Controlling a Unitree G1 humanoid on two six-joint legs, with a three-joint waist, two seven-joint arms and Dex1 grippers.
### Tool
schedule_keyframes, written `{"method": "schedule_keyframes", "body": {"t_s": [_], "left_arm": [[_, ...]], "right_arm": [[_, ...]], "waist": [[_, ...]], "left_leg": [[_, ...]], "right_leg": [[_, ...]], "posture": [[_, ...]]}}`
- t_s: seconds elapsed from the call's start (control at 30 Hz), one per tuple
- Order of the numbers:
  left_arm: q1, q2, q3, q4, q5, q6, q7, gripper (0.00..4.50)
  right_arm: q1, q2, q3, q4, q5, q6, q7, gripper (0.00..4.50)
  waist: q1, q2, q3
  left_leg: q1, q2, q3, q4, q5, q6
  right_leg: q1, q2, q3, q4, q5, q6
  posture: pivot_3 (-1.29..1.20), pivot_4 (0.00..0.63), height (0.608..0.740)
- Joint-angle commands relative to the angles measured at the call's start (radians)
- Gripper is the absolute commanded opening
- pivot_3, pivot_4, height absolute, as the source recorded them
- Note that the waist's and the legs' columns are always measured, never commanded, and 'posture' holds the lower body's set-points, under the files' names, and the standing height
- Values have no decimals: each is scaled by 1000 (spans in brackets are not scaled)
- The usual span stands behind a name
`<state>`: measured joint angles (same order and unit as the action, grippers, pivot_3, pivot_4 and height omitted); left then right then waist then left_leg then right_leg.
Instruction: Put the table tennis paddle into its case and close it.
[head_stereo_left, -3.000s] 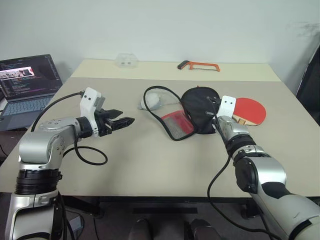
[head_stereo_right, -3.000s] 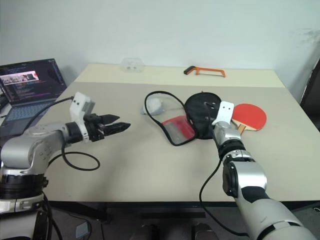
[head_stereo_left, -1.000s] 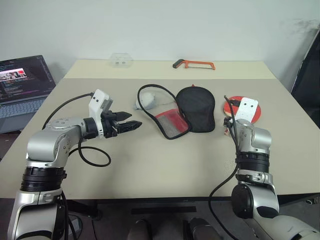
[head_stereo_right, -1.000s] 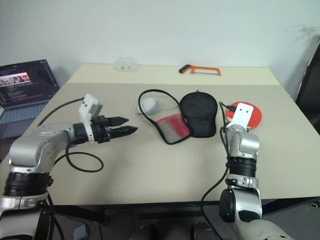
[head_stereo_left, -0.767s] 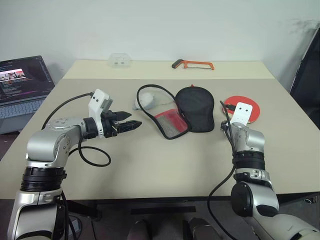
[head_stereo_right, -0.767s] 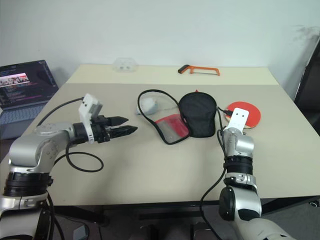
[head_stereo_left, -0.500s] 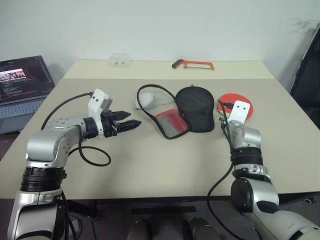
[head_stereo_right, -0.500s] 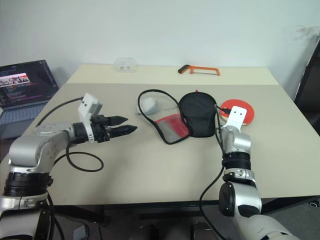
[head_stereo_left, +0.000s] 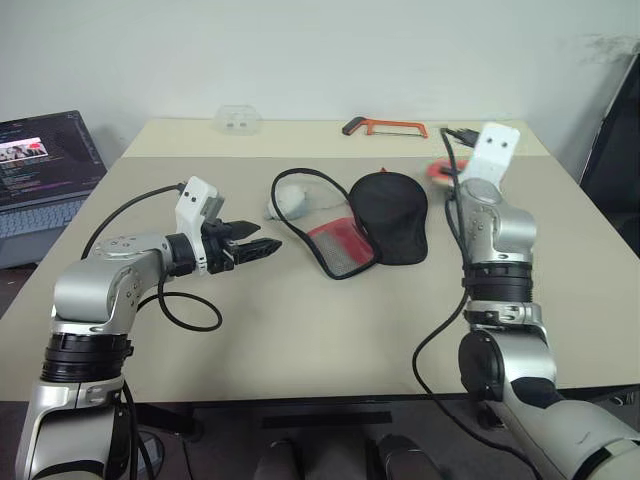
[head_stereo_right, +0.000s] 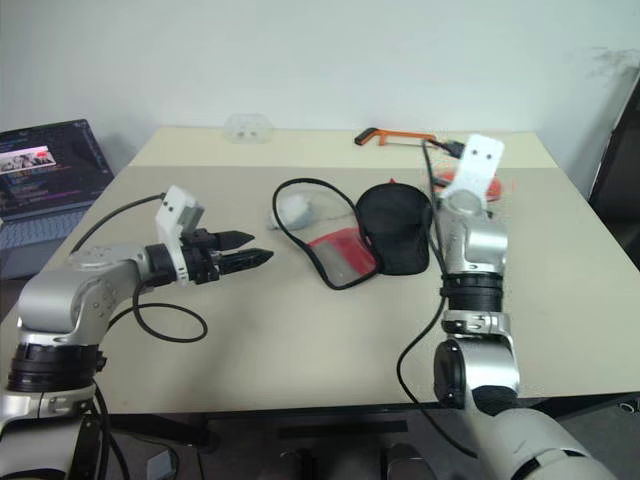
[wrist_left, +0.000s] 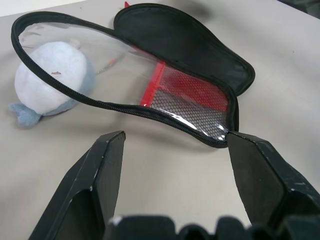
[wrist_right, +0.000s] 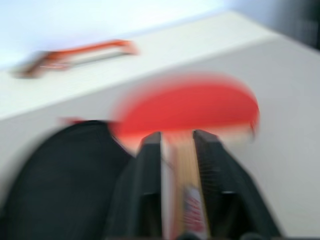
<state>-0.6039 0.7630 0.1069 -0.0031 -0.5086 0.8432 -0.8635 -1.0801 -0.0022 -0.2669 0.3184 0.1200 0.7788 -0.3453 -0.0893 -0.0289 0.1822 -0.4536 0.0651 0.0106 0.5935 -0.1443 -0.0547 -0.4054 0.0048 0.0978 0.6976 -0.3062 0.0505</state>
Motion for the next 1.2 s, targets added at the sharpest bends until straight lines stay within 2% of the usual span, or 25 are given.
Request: {"method": "schedule_keyframes", "body": {"t_s": [0.03, 0.23, 0.43, 0.53, 0.93, 1.2], "left_arm": [[-22, 11, 27, -15, -9, -8, 2, 3488], [-6, 18, 48, -40, -22, 8, 10, 3488], [-1, 10, 47, -34, -15, 6, 17, 3488], [-7, 1, 40, -30, -15, 4, 21, 3488], [-2, -6, 35, -43, -20, 14, 25, 3488], [9, -8, 43, -66, -25, 29, 35, 3488]], "right_arm": [[11, 31, 63, -24, 18, 16, 66, 35], [33, 32, 65, 0, 13, 19, 54, 35], [-4, -19, -1, 99, 8, -34, -14, 35], [-18, -36, -29, 175, 27, -48, -13, 600], [-70, -50, -63, 447, 16, -153, -64, 4475], [-101, -77, -61, 642, 10, -285, -61, 4475]], "waist": [[3, 0, 0], [17, -1, 0], [17, -1, 0], [14, -1, 0], [5, -1, 0], [5, -1, 0]], "left_leg": [[0, 0, 0, 0, 0, 0], [-1, -2, 1, 1, 0, -1], [-1, -2, 0, 1, 0, -1], [-1, -2, 1, 1, 0, -1], [-1, -2, 1, 1, 0, -1], [-1, -2, 1, 1, 0, -1]], "right_leg": [[0, 0, 0, 0, 0, 0], [1, -4, -1, -1, 0, 0], [1, -3, -2, 0, 0, 0], [1, -3, -1, 0, 0, 0], [0, -3, -1, 0, 0, 0], [0, -3, -1, 0, 0, 0]], "posture": [[0, 150, 740], [0, 150, 740], [0, 150, 740], [0, 150, 740], [0, 150, 740], [0, 150, 740]]}}
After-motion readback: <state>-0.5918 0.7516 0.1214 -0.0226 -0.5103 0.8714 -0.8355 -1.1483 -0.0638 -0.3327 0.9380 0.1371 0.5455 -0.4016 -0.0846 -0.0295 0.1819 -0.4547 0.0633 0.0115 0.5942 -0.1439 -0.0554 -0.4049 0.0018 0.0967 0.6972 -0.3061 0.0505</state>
